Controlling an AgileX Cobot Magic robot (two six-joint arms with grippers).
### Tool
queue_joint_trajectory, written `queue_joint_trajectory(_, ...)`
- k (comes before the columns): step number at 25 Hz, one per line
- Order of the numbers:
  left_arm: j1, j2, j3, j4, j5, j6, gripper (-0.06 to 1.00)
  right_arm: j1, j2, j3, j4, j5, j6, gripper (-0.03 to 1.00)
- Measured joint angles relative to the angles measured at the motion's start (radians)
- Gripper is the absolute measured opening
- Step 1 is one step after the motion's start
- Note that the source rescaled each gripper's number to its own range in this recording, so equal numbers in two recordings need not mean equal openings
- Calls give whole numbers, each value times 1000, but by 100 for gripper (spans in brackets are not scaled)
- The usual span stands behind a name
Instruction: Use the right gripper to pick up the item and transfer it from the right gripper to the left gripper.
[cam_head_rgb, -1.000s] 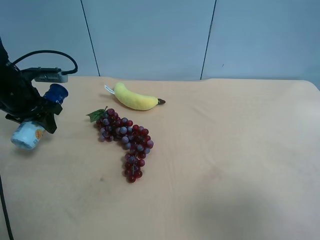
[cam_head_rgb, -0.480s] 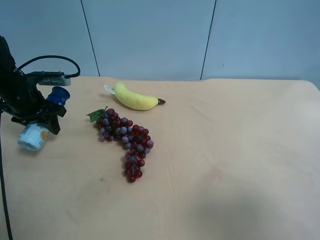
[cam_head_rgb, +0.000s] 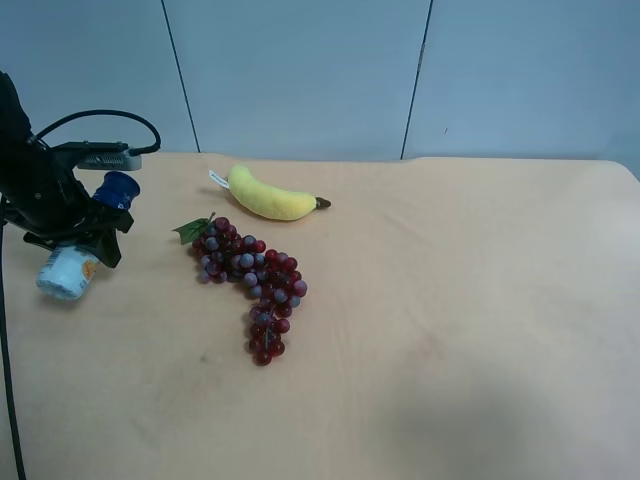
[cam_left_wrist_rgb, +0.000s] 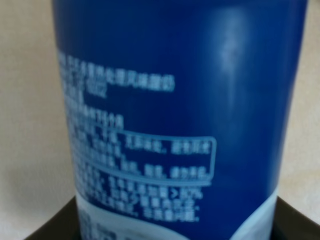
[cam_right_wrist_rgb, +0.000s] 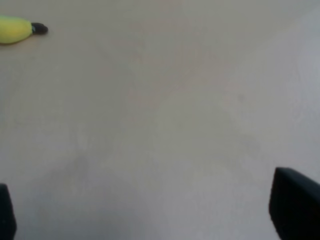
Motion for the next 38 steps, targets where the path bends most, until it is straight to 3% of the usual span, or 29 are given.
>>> queue_joint_trajectory(4,0,0,0,0,-12,-1,5,0,0,0,0,0,0,100)
queue_joint_trajectory(5,0,0,0,0,-12,-3,17,0,0,0,0,0,0,100)
queue_joint_trajectory(8,0,-1,0,0,-15,-12,78,0,0,0,0,0,0,100)
queue_joint_trajectory(9,0,-1,0,0,-16,-12,88,0,0,0,0,0,0,100)
queue_joint_trajectory(11,0,-1,0,0,-16,-15,96,0,0,0,0,0,0,100)
queue_joint_trajectory(24,0,-1,-1,0,3,-16,99,0,0,0,0,0,0,100)
queue_joint_trajectory(30,0,-47,-62,1,130,-17,99,0,0,0,0,0,0,100)
queue_joint_trajectory(38,0,-250,-129,1,293,-29,99,0,0,0,0,0,0,100)
